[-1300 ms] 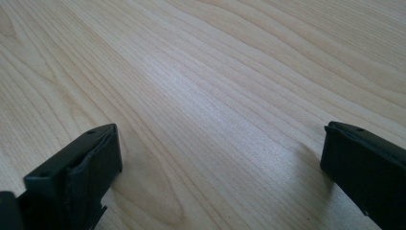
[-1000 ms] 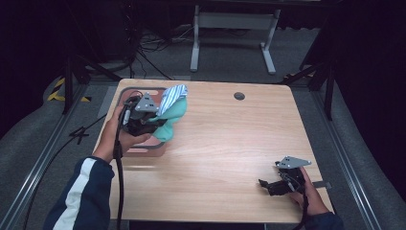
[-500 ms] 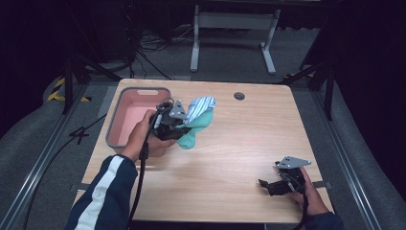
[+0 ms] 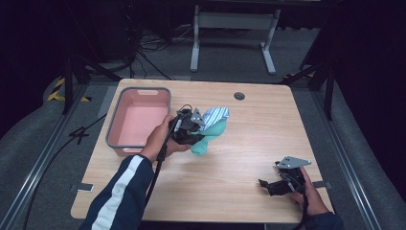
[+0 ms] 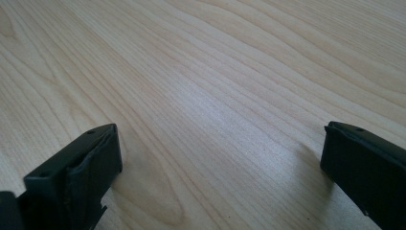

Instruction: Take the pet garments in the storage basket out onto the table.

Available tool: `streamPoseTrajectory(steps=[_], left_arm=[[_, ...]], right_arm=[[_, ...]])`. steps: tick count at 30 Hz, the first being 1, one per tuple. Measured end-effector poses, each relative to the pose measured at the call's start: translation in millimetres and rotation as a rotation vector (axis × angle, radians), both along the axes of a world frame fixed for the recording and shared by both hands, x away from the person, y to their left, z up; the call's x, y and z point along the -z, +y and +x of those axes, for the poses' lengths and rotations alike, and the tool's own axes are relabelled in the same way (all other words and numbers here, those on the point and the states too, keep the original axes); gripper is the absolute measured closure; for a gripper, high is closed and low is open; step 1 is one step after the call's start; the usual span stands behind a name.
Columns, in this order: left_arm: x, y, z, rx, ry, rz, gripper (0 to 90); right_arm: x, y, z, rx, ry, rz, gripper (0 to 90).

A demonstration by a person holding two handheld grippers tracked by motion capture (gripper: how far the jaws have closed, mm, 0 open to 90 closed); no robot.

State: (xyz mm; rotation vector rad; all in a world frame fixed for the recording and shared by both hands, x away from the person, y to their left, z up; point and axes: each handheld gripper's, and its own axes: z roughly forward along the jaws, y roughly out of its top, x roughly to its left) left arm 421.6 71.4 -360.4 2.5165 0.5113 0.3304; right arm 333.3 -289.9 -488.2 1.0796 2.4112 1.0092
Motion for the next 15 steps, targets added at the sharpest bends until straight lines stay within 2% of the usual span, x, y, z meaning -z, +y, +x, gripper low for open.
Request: streamPoseTrajectory(steps=[8,10,13,15], left_arm=[[34.9,-16.7,6.9,-0.009,0.058,0.018,72.7],[42.0,-20.6,6.5,-0.010,0.061,0.035,72.4],[50.8,-23.7,6.3,-0.012,0.065,0.037,72.2],[56.3,-26.3,5.6,-0.007,0.060,0.064,71.9]], right_arm=[[0.0,0.0,-0.2,0.001,0.001,0.001,0.6],[0.0,0.0,-0.2,0.001,0.001,0.000,0.6],[0.0,0.0,-0.1,0.001,0.001,0.001,0.6],[-0.1,0.0,-0.2,0.001,0.001,0.000,0.6]])
